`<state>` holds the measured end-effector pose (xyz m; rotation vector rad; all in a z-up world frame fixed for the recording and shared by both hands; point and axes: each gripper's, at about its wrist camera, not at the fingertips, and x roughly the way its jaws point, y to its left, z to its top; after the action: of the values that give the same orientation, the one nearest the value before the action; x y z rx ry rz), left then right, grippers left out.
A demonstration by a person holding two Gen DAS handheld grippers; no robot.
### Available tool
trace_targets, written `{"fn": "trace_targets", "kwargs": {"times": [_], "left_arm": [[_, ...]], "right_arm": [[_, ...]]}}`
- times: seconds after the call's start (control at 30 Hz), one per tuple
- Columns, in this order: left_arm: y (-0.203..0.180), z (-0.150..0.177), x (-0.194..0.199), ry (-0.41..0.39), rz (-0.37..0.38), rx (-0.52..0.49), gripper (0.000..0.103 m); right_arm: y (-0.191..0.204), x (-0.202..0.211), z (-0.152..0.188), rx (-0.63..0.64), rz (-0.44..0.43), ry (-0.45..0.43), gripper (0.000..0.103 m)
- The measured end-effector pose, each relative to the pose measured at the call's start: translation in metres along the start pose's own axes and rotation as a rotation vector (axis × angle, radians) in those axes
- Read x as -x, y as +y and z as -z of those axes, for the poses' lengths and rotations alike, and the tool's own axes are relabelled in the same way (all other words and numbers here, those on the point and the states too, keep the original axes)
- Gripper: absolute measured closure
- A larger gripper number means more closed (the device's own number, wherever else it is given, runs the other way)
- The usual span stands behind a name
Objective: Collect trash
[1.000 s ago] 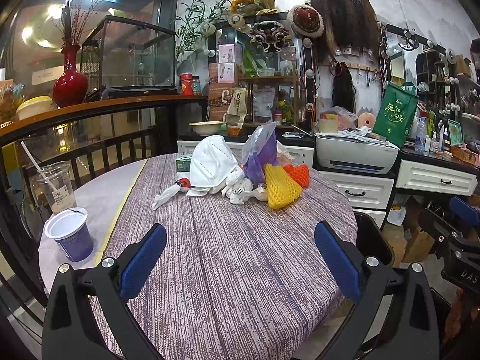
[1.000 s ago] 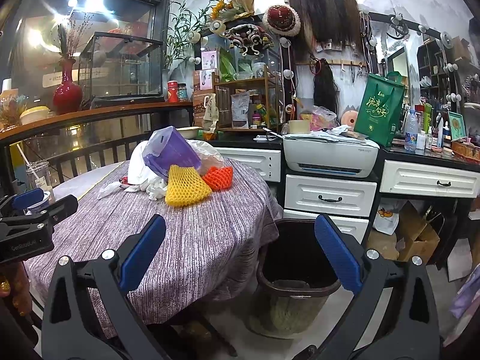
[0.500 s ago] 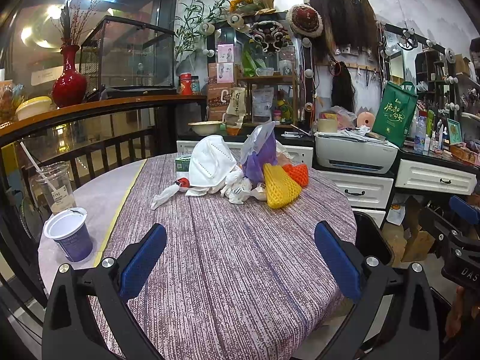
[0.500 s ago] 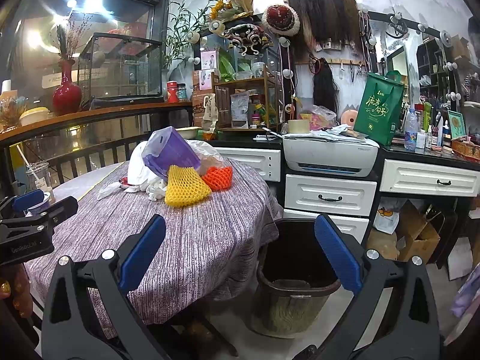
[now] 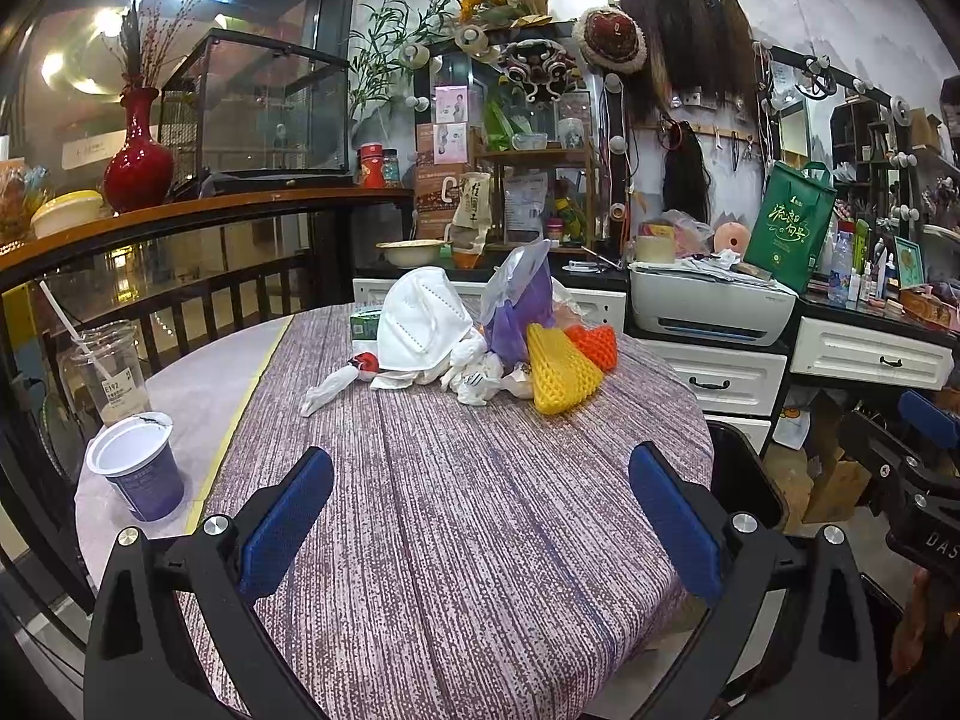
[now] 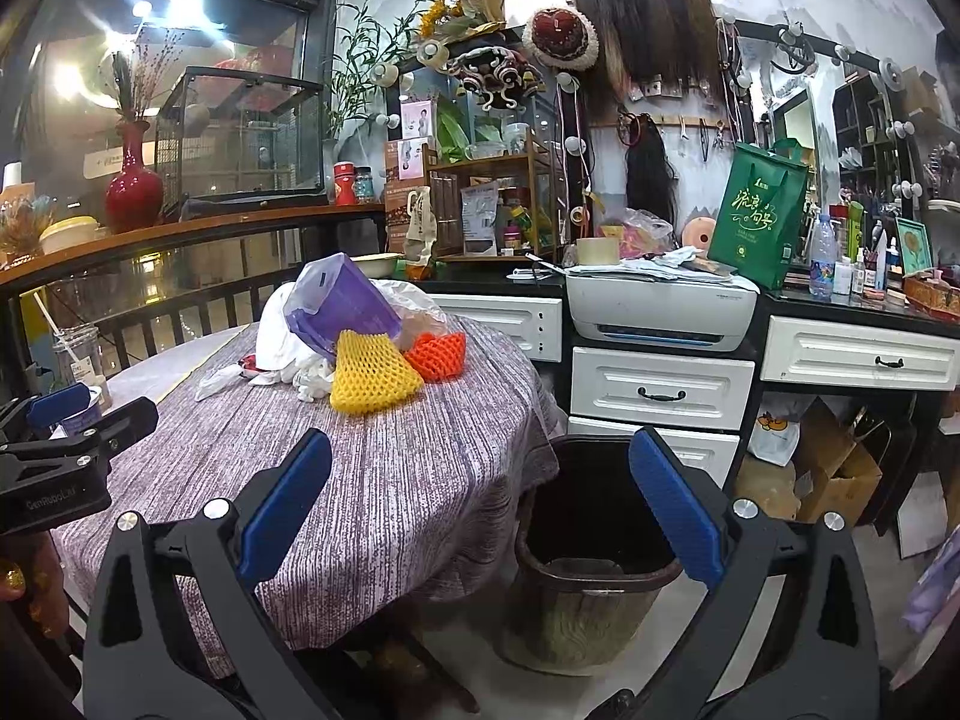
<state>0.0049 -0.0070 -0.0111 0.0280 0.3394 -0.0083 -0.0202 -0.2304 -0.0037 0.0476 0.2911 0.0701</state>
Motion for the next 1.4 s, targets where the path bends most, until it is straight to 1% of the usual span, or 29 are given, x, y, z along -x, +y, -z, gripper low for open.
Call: {"fn": "trace_targets", "kwargs": {"times": [0.47,0.6,0.83,0.97,1.13,1.27,1.4], "left_arm": [[-0.001,0.001,0.001,0.002,0.000,-0.002,0.005],[-0.004,0.009,-0.001,0.015,-0.005,-0.009,0.005],[0.000,0.014,-0.008,0.037,-0.015,-0.012,0.005],[0.004,0.010,-0.015,0.063,-0.017,-0.012,0.005],[0.007,0.012,-0.025,0.107,-0.001,-0.010,0.005],[0.008,0.014,-0.029,0.122,0.005,-0.013,0.005],[0.009,0.010,-0.035,0.133,0.005,-0.019,0.005]], "right_arm": [[0.000,-0.002,0.002,-0.003,-0.002,0.002,0.005],[0.002,-0.004,0.004,-0.003,-0.007,0.014,0.005],[0.009,-0.012,0.008,0.019,-0.017,0.057,0.005],[0.007,-0.027,0.010,-0.005,-0.048,0.138,0.005],[0.007,-0.046,0.009,-0.005,-0.087,0.204,0.005],[0.007,-0.063,0.004,-0.003,-0.116,0.231,0.005],[0.006,-0.078,-0.003,-0.006,-0.124,0.234,0.005]]}}
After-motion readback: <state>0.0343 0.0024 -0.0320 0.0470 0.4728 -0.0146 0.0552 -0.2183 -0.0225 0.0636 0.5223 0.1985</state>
